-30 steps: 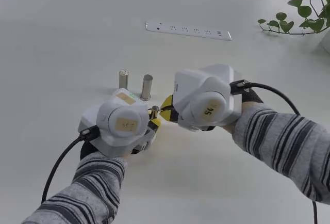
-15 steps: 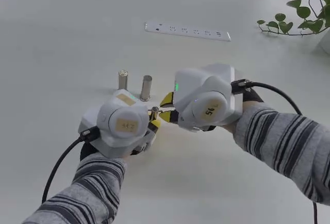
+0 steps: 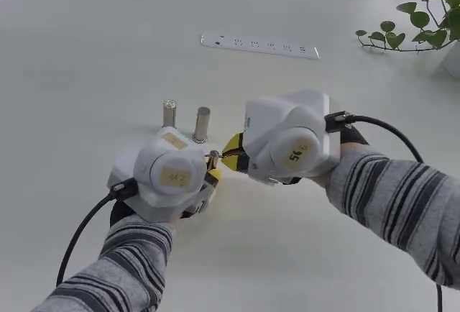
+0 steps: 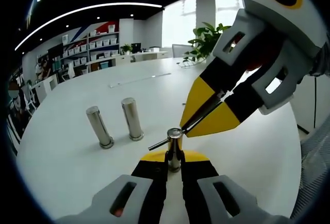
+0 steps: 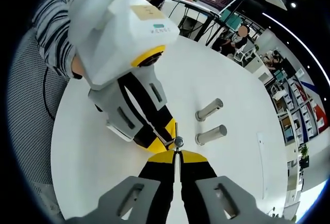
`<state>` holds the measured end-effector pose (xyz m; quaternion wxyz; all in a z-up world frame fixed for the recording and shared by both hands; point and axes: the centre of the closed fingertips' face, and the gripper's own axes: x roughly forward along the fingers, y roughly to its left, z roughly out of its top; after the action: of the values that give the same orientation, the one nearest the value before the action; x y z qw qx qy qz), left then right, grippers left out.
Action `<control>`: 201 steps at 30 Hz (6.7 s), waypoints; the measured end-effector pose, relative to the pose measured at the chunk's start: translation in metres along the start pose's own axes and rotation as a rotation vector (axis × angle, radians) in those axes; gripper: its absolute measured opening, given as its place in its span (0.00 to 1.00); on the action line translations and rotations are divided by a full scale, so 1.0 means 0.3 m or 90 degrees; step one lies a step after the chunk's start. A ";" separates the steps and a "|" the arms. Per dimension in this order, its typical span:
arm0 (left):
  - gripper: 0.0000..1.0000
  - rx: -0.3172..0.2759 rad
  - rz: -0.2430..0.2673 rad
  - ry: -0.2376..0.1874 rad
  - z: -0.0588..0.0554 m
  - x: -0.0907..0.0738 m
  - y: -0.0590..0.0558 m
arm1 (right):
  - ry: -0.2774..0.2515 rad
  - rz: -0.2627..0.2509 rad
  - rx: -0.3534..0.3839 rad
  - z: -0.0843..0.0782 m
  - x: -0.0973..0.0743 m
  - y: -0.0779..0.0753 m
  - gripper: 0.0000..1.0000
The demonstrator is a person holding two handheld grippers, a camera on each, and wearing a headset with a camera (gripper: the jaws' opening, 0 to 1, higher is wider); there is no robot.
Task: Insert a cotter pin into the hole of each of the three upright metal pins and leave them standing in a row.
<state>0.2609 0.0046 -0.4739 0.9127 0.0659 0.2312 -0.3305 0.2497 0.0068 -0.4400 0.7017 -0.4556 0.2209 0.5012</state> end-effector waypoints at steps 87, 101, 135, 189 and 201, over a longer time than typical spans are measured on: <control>0.57 -0.019 0.047 -0.021 0.064 -0.102 0.202 | -0.114 -0.084 0.486 -0.112 -0.052 -0.050 0.24; 0.82 -0.025 0.038 -0.030 0.090 -0.133 0.184 | -0.180 -0.095 0.521 0.003 0.053 -0.193 0.22; 0.99 -0.027 0.034 -0.033 0.090 -0.222 0.160 | -0.167 -0.119 0.536 0.013 0.184 -0.221 0.08; 0.97 -0.018 0.009 -0.051 0.139 -0.204 0.114 | -0.098 -0.211 0.611 -0.126 0.012 -0.027 0.10; 0.98 -0.022 0.009 -0.053 0.141 -0.199 0.117 | -0.089 -0.161 0.577 -0.164 -0.031 0.007 0.28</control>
<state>0.2588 0.0545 -0.4099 0.9249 0.0382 0.1981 -0.3223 0.2512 -0.0401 -0.4578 0.8985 -0.0921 0.3121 0.2948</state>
